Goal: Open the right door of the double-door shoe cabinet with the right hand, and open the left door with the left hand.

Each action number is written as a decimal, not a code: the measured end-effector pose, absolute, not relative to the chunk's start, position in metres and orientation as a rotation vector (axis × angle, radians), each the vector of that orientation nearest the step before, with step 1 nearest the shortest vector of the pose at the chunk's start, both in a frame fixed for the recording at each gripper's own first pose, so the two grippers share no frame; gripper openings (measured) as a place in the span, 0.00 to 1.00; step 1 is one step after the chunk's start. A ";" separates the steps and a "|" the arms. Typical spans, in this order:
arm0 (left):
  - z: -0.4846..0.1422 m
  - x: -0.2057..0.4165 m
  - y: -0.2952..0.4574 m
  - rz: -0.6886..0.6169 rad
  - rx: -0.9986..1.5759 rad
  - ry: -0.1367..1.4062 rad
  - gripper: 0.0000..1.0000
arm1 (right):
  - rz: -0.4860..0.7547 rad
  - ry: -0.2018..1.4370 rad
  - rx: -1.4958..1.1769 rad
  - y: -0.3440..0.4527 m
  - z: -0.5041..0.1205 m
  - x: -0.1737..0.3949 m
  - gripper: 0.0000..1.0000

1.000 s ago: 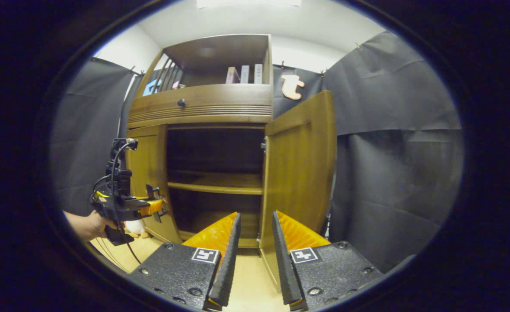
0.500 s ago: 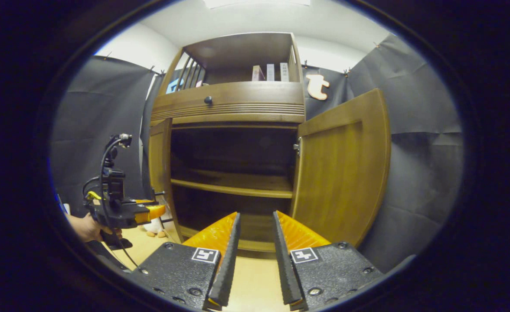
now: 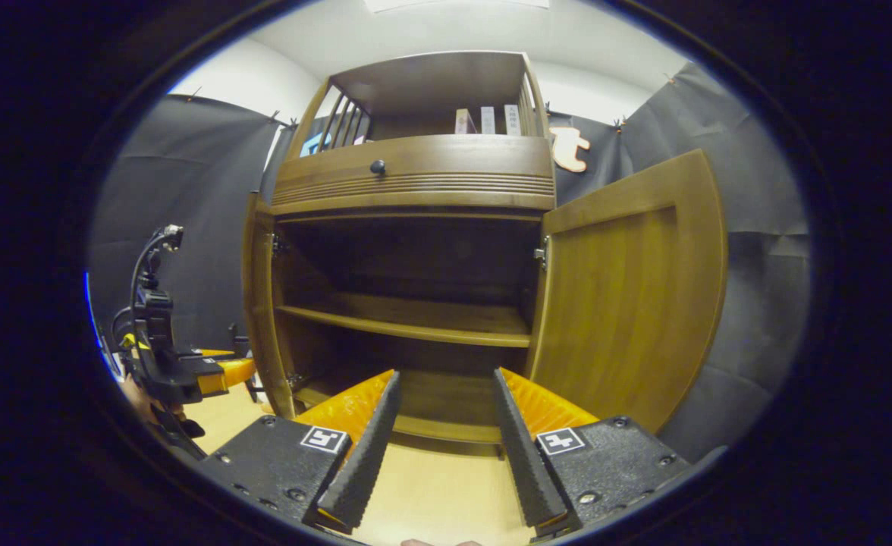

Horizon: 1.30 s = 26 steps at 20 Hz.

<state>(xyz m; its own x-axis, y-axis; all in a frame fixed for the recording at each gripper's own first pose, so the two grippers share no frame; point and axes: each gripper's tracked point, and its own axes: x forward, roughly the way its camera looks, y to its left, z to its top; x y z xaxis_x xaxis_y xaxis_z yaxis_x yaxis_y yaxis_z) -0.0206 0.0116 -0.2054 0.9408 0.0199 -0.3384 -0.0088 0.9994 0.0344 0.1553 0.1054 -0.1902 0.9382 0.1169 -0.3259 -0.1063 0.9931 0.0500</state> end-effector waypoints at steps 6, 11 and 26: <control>-0.204 -0.045 0.055 0.137 0.051 0.342 0.24 | 0.145 0.343 0.017 0.124 -0.194 0.163 0.77; -0.200 -0.060 0.091 0.220 0.081 0.355 0.23 | 0.160 0.341 0.021 0.134 -0.194 0.170 0.82; -0.204 -0.116 0.160 0.355 0.063 0.436 0.57 | 0.213 0.344 0.022 0.161 -0.190 0.183 0.82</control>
<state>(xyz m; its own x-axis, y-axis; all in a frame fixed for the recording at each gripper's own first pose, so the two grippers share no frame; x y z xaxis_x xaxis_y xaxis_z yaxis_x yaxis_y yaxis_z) -0.1161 0.1599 -0.2042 0.8463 0.3494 -0.4021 -0.3227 0.9368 0.1348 0.1829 0.1605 -0.1903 0.9191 0.2114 -0.3326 -0.2038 0.9773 0.0579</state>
